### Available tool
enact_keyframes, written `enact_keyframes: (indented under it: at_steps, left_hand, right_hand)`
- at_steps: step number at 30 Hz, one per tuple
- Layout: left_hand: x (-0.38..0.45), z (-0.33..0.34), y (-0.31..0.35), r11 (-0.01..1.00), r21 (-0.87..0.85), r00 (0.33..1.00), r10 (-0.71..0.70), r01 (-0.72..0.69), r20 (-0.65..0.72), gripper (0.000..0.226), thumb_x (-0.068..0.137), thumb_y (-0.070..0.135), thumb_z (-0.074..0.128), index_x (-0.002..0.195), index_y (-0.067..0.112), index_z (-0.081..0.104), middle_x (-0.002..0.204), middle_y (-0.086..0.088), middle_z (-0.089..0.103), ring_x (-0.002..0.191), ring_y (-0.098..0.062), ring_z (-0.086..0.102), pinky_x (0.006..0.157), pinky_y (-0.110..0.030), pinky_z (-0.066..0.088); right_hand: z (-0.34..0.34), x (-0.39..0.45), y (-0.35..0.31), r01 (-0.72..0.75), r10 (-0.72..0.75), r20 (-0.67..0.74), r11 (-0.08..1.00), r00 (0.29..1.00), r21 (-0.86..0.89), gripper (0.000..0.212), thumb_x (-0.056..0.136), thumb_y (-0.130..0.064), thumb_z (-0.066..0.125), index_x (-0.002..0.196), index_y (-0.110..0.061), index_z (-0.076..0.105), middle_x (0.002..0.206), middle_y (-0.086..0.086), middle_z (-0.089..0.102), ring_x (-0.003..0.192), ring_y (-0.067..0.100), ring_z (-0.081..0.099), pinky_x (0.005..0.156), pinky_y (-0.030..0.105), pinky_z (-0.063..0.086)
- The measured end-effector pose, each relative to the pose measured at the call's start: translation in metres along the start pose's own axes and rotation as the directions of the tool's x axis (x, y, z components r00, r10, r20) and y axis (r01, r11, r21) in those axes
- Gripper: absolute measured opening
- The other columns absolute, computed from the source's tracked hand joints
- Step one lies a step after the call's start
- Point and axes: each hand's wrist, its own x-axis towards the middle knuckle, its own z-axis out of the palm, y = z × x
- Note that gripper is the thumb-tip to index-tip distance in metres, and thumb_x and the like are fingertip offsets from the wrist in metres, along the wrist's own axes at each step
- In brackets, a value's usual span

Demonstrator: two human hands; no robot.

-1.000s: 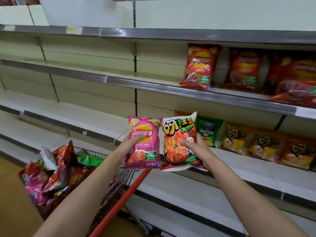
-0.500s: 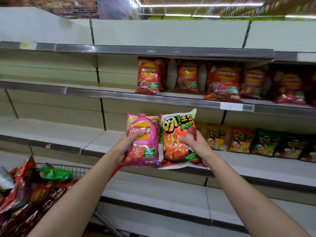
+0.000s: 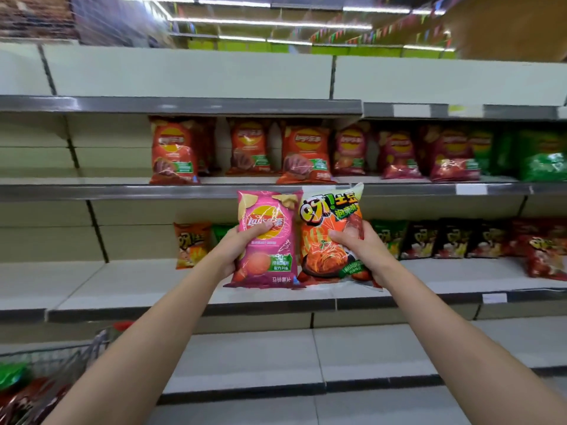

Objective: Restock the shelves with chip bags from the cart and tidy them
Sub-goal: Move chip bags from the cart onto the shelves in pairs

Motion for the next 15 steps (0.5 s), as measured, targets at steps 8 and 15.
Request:
enact_keyframes:
  at_steps: [8,15]
  left_hand:
    - [0.053,0.077,0.026,1.0,0.016,0.992,-0.028,0.027,0.124,0.028,0.086,0.034,0.063,0.105,0.015,0.058,0.076,-0.005,0.074,0.063,-0.019,0.071,0.062,-0.031,0.056]
    - [0.126,0.144,0.052,1.0,-0.016,0.98,0.025,-0.022,0.198,0.05,0.076,0.04,0.076,0.115,0.012,0.061,0.092,-0.01,0.075,0.077,-0.023,0.073,0.071,-0.035,0.058]
  right_hand:
    - [-0.068,0.014,-0.006,0.015,-0.012,-0.131,1.0,0.991,0.02,0.059,0.078,-0.031,0.078,0.125,-0.022,0.043,0.111,-0.003,0.063,0.099,0.013,0.064,0.078,0.028,0.053]
    - [-0.133,0.056,-0.013,0.039,-0.038,-0.234,0.999,0.971,-0.002,0.049,0.08,-0.03,0.076,0.119,-0.024,0.048,0.109,-0.004,0.065,0.098,0.013,0.065,0.08,0.03,0.054]
